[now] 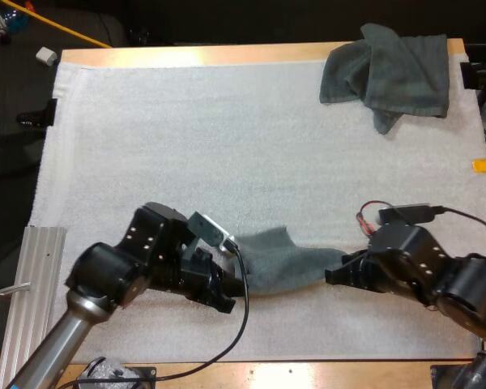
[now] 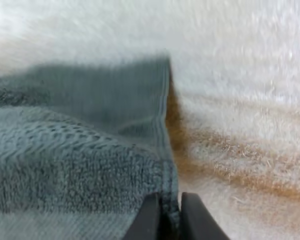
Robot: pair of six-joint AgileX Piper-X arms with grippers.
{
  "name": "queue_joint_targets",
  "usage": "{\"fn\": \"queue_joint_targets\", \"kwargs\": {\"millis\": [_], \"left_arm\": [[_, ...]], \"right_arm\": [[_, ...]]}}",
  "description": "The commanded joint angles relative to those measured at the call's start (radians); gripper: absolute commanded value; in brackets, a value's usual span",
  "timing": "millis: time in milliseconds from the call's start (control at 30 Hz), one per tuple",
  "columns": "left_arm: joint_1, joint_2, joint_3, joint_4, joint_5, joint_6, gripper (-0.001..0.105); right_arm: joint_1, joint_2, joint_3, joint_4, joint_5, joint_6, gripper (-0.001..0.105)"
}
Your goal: Pick towel from pile, fold and stack
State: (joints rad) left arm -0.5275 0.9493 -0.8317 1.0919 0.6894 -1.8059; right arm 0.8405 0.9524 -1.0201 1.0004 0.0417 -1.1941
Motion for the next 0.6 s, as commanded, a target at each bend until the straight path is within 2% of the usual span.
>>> {"fn": "queue_joint_targets", "kwargs": {"millis": [0,100,200,400,567], "left_arm": [[0.003,-0.024,-0.123,0.060,0.035,-0.021,0.000],[0.002,-0.027,-0.223,0.119,0.048,-0.022,0.000],[-0.004,-0.035,-0.180,0.102,0.033,-0.037,0.000],[-0.048,-0.103,-0.219,0.203,-0.001,-0.050,0.000],[-0.063,-0.119,-0.213,0.233,-0.082,-0.021,0.000]], "right_arm": [[0.003,-0.043,-0.090,0.099,0.000,-0.019,0.000],[0.009,-0.062,-0.163,0.166,-0.025,-0.028,0.000],[0.020,-0.061,-0.154,0.155,-0.006,-0.011,0.000],[0.132,-0.106,-0.200,0.277,-0.001,0.073,0.001],[0.169,-0.105,-0.197,0.332,0.009,0.123,0.000]]}}
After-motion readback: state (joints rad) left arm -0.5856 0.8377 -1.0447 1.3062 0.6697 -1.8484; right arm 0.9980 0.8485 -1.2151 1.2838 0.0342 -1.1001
